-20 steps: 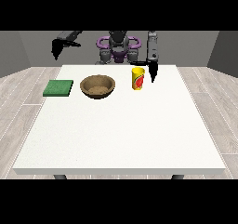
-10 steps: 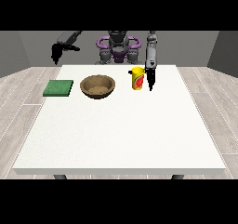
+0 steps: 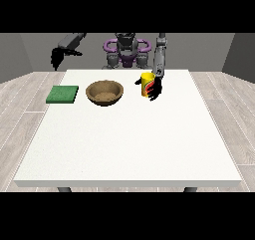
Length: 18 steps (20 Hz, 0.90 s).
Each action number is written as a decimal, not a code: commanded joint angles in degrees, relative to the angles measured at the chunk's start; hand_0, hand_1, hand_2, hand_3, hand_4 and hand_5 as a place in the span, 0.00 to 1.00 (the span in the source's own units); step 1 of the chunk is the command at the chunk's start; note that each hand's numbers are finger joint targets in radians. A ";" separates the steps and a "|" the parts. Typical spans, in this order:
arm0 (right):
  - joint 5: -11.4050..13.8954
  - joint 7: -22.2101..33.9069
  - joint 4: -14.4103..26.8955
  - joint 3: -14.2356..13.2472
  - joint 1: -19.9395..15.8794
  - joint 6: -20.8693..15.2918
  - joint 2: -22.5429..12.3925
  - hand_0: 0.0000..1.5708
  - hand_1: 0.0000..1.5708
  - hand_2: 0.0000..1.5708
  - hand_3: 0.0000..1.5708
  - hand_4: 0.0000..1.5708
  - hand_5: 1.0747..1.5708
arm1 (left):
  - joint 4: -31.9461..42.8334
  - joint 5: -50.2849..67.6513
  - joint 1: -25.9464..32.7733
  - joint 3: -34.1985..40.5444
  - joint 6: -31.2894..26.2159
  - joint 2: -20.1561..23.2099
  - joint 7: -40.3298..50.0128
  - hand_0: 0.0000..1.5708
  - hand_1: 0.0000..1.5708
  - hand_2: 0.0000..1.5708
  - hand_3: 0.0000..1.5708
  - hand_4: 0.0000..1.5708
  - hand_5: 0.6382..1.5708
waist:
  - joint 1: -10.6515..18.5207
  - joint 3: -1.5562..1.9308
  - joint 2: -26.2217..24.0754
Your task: Pick the cup and pour the ball into the bowl, then pick the bowl and place it on the pad
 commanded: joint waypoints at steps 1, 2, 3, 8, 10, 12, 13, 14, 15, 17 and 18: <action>-1.62 1.84 -1.06 -0.89 -0.71 1.07 -1.49 0.00 0.00 0.00 0.00 0.00 1.00 | 3.70 -4.40 1.26 -0.78 8.45 0.28 -3.17 0.83 0.83 1.00 1.00 0.91 0.66 | -1.99 -0.57 1.16; -1.74 1.31 -2.30 -1.11 -2.68 0.88 -2.01 0.00 0.00 0.00 0.00 0.00 1.00 | 4.16 -3.83 -0.32 0.17 9.89 -0.74 -5.06 0.84 0.84 1.00 1.00 0.93 0.65 | -2.80 -0.59 4.33; -2.39 2.44 -2.65 -1.13 -0.22 2.01 -2.32 0.00 0.00 0.00 0.00 0.00 1.00 | 3.80 -4.94 1.93 -0.81 11.51 -1.53 -2.73 0.84 0.84 1.00 1.00 0.93 0.65 | -4.07 -0.57 0.37; -2.57 0.16 6.65 -4.22 1.37 4.39 -4.85 0.00 0.00 0.00 0.00 0.00 1.00 | 0.71 -7.75 2.80 -4.88 11.04 -0.99 3.09 0.84 0.84 1.00 1.00 0.95 0.66 | 0.94 -0.50 -5.33; -0.99 2.66 8.04 -2.76 2.46 1.66 -2.58 0.00 0.00 0.00 0.00 0.00 1.00 | -0.09 -12.34 1.76 -8.50 12.84 1.41 12.34 0.85 0.85 1.00 1.00 0.98 0.71 | 2.44 -0.43 -12.32; 0.34 2.01 7.05 -1.39 4.12 1.37 -1.48 0.00 0.00 0.00 0.00 0.00 1.00 | 0.36 -15.46 -0.65 -8.01 14.70 9.10 16.08 0.88 0.88 1.00 1.00 1.00 0.75 | 2.01 -0.34 -13.86; -0.89 4.02 7.70 -2.16 2.77 1.57 -2.36 0.00 0.00 0.00 0.00 0.00 1.00 | 1.01 -17.24 -2.44 -8.73 13.68 12.55 19.01 0.90 0.90 1.00 1.00 1.00 0.74 | 2.32 -0.33 -14.07; 0.07 3.29 9.29 -2.26 2.38 1.05 -2.57 0.00 0.00 0.00 0.00 0.00 1.00 | 0.71 -19.56 -5.14 -10.48 13.67 13.83 22.45 0.91 0.91 1.00 1.00 1.00 0.73 | 2.92 -0.27 -14.40; -0.13 2.59 9.61 -2.19 3.67 1.94 -2.41 0.00 0.00 0.00 0.00 0.00 1.00 | 0.96 -19.74 -6.17 -9.82 11.24 17.92 24.25 0.92 0.92 1.00 1.00 1.00 0.71 | 3.23 -0.28 -15.21; -0.31 2.34 11.07 -2.11 1.94 2.44 -2.60 0.00 0.00 0.00 0.00 0.00 1.00 | 1.48 -22.90 -10.80 -11.51 13.29 17.60 30.78 0.93 0.93 1.00 1.00 1.00 0.71 | 2.72 -0.38 -14.05; 0.41 0.76 13.59 -3.21 2.35 1.23 -2.57 0.00 0.00 0.00 0.00 0.00 0.99 | 0.85 -24.40 -12.22 -13.41 10.82 17.94 33.68 0.93 0.93 1.00 1.00 1.00 0.69 | 4.22 -0.36 -14.98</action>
